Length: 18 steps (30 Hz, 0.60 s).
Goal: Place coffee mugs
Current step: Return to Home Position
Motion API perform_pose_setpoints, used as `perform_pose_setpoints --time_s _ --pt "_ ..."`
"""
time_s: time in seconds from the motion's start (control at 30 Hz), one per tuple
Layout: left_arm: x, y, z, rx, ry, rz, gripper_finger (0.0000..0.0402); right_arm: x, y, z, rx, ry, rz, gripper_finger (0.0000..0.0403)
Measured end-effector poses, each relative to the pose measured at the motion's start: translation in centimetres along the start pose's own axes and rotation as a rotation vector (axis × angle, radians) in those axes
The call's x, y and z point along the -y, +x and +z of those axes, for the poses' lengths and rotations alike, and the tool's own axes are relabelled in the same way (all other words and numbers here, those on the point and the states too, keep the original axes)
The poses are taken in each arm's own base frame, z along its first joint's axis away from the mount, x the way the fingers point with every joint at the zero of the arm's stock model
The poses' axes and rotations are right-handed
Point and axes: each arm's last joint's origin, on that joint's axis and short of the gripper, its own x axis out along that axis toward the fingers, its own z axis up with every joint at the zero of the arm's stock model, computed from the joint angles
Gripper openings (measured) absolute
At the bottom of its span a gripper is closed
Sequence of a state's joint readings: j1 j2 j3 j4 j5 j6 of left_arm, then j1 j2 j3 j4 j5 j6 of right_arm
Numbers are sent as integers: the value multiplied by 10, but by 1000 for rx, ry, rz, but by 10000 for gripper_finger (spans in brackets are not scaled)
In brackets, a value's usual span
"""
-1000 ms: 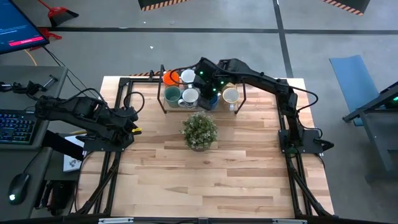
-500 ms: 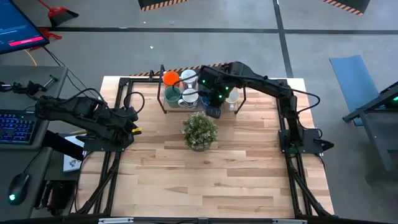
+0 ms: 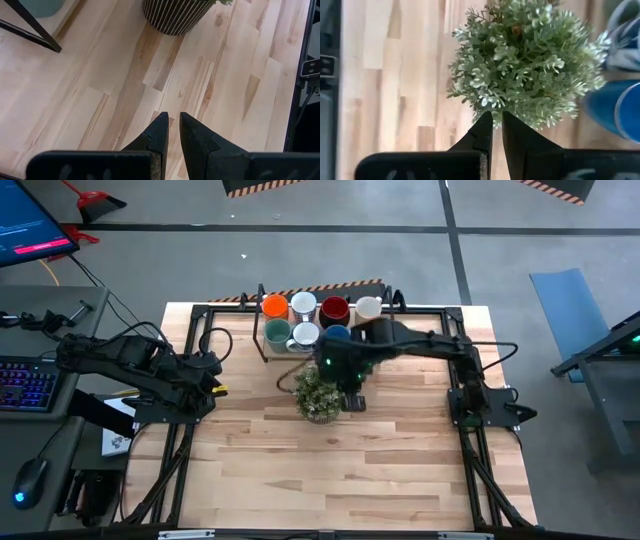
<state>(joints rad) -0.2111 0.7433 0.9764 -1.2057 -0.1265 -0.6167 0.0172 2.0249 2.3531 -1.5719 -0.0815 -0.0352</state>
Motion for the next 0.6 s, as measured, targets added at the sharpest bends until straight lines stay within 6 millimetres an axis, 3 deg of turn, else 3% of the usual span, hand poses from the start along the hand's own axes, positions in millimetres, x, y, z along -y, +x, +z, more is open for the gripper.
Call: perform_pose_setpoints --time_s 0.17,0.3,0.47,0.6 --pt "0 0 0 0 0 0 35 -25 -11 -6 25 -90 -130 18" --pt "0 0 0 0 0 0 35 -34 -15 -24 -10 -72 -205 18" --pt "0 0 0 0 0 0 35 -31 7 -56 18 -52 -202 18" --pt "0 0 0 0 0 0 35 -27 18 -88 168 -25 -132 18"
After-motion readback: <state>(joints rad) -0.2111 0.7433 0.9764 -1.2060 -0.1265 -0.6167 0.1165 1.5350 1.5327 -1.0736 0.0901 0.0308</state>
